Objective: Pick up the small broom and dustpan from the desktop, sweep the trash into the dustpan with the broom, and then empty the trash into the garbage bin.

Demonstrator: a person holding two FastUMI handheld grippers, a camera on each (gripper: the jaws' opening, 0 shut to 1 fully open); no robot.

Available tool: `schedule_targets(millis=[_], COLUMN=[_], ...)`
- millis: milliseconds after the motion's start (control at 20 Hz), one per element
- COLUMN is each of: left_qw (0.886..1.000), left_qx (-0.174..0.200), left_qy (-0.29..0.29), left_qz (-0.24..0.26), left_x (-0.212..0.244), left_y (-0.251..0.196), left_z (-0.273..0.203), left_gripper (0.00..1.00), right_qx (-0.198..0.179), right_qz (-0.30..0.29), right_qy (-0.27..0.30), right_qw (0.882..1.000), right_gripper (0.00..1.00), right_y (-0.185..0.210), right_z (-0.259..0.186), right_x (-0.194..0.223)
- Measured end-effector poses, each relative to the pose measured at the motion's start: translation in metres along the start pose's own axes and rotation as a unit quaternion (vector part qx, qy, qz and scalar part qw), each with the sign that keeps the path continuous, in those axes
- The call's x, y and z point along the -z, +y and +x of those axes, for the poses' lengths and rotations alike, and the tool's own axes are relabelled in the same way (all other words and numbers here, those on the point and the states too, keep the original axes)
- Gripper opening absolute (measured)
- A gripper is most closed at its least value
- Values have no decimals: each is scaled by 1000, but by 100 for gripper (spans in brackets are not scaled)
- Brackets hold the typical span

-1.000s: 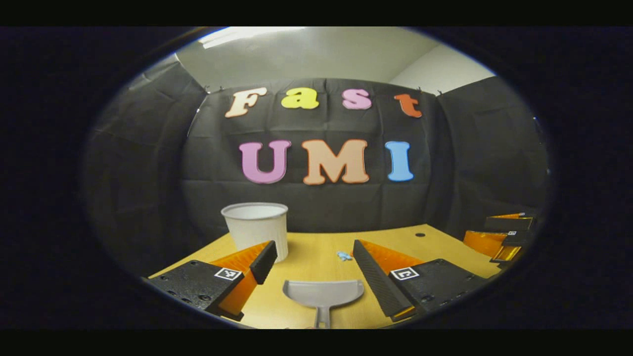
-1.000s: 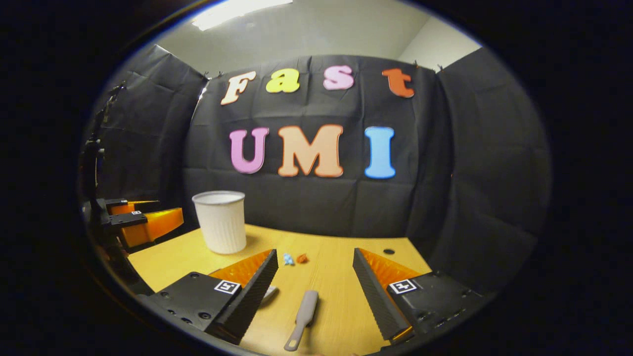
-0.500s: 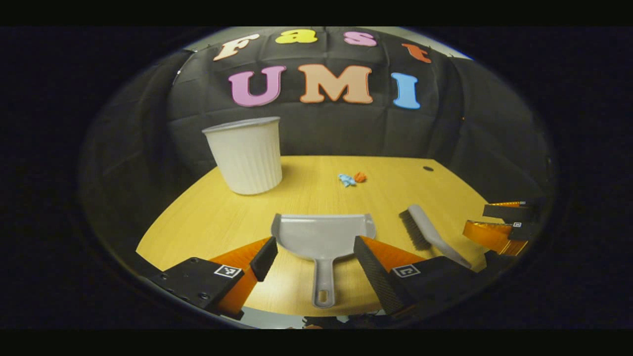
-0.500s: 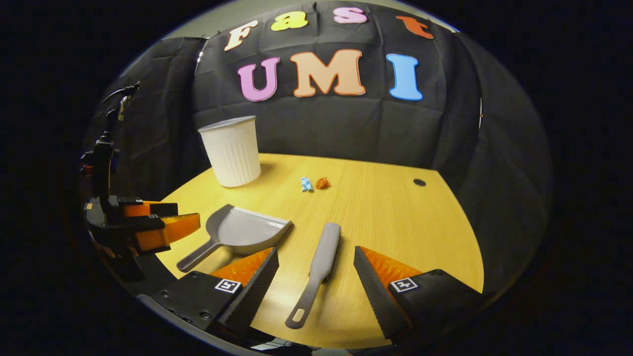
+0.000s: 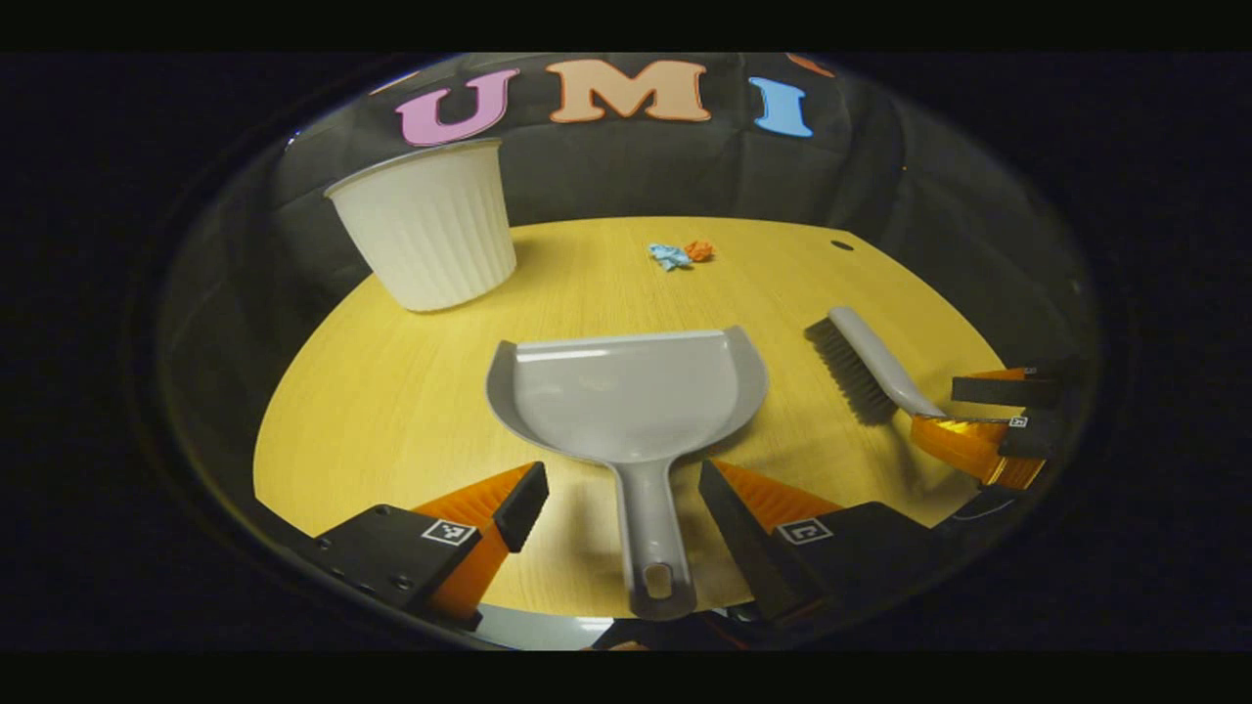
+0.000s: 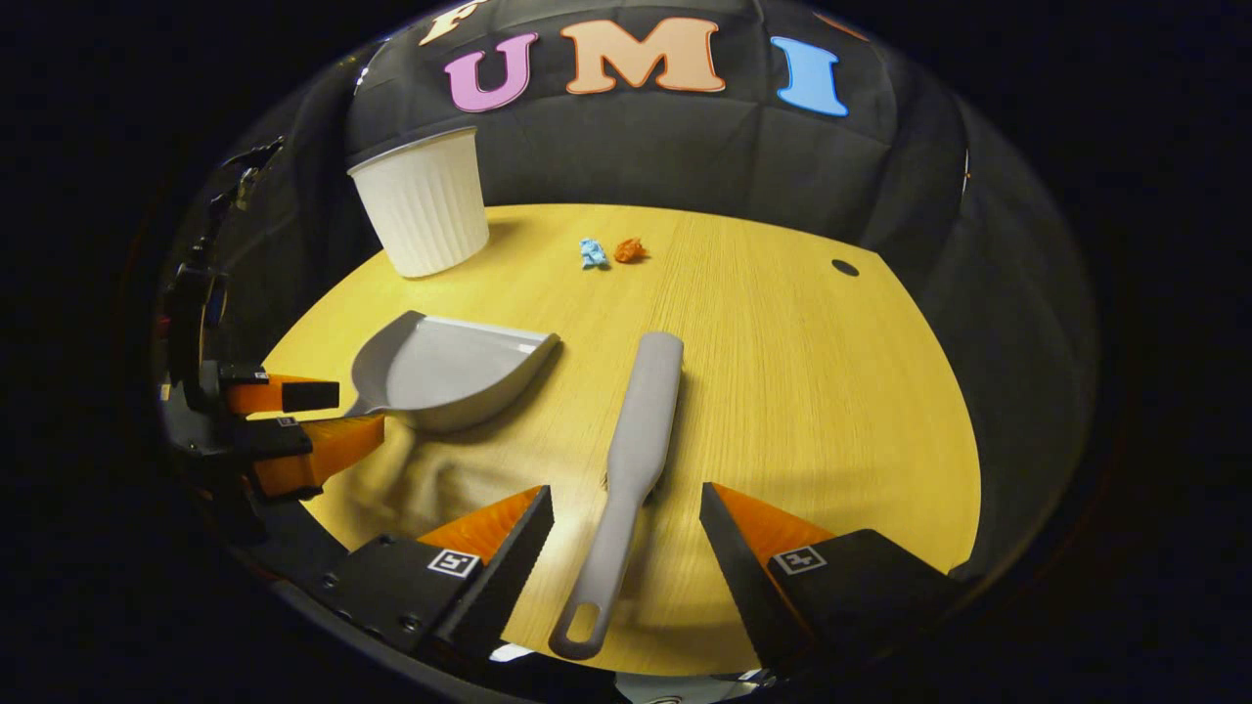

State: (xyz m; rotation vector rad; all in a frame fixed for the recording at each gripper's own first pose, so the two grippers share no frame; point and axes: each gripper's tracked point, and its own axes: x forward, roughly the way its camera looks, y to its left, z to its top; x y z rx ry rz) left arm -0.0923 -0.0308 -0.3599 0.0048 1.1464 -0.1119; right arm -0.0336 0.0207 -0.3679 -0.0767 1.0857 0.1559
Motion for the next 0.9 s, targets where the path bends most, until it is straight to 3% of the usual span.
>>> schedule_targets(millis=[100,300,400,450,550,750,900], left_qw=[1000,998,998,998,998,998,998], left_qx=[4,24,25,25,25,46,62], left_qy=[22,51,55,55,65,40,21], left_qz=[-6,-4,-7,-8,-11,-3,15], left_x=[12,23,22,22,22,-2,-29], left_y=[-4,-10,-7,-5,0,3,3], left_z=[9,23,26,29,32,23,30], left_gripper=[95,95,81,58,34,28,30], right_qx=[3,-2,0,-11,-31,-49,-30], right_qz=[1,1,2,4,10,18,-2], right_qy=[28,82,92,98,104,62,6], right_qw=[1000,997,996,995,994,997,1000], right_gripper=[91,77,44,28,25,21,21], right_y=[-3,-3,-4,-1,-1,-8,-37], right_z=[8,27,33,32,27,9,5], right_x=[9,25,26,27,27,-11,-74])
